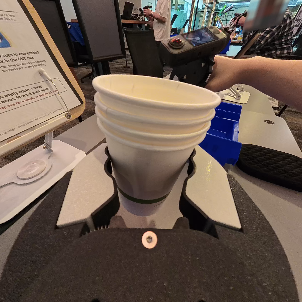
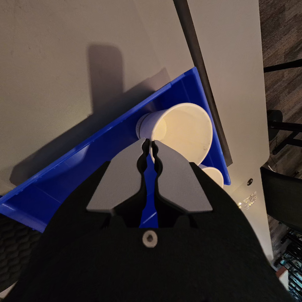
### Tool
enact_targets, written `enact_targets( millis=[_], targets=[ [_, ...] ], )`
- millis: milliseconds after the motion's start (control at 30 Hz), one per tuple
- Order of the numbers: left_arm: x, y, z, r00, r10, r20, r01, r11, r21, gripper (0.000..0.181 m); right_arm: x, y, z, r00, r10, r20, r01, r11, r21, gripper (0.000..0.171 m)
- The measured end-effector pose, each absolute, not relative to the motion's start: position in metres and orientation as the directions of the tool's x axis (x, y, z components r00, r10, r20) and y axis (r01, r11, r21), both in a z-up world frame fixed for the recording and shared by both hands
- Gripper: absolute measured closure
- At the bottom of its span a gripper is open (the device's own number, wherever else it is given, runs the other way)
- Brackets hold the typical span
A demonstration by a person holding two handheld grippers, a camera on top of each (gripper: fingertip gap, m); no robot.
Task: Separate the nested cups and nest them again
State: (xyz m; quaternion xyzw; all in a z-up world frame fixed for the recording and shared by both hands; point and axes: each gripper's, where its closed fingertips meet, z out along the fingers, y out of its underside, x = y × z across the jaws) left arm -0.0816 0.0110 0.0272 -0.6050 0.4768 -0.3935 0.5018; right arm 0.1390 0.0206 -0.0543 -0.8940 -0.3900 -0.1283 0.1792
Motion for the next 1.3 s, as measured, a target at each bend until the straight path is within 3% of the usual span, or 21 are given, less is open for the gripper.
enact_targets(
  millis=[100,167,333,467,633,833,1300],
  targets=[
    [-0.081,0.009,0.028,0.228,-0.974,0.003,-0.178,-0.044,-0.983,0.089,0.142,0.022,-0.054,0.647,0.648,0.402,0.755,-0.618,-0.219,0.168],
    [-0.081,0.008,0.03,0.223,-0.975,0.01,-0.17,-0.049,-0.984,0.089,0.14,0.021,-0.052,0.663,0.64,0.389,0.744,-0.622,-0.243,0.157],
    [-0.082,0.007,0.033,0.215,-0.976,0.023,-0.156,-0.057,-0.986,0.089,0.125,0.023,-0.027,0.674,0.625,0.394,0.739,-0.55,-0.39,0.15],
    [-0.082,0.007,0.034,0.214,-0.976,0.024,-0.153,-0.058,-0.987,0.089,0.1,0.022,0.02,0.653,0.623,0.431,0.749,-0.443,-0.493,0.148],
    [-0.08,0.007,0.029,0.217,-0.976,0.021,-0.17,-0.059,-0.984,0.089,0.015,-0.007,0.09,0.54,0.77,0.34,0.747,-0.252,-0.616,0.148],
    [-0.078,0.005,0.024,0.213,-0.977,0.02,-0.185,-0.06,-0.981,0.089,-0.065,-0.04,0.127,0.338,0.88,0.333,0.786,-0.07,-0.614,0.148],
    [-0.079,0.004,0.028,0.209,-0.978,0.017,-0.178,-0.055,-0.983,0.089,-0.102,-0.037,0.087,0.223,0.919,0.325,0.891,-0.057,-0.451,0.153]
  ],
)
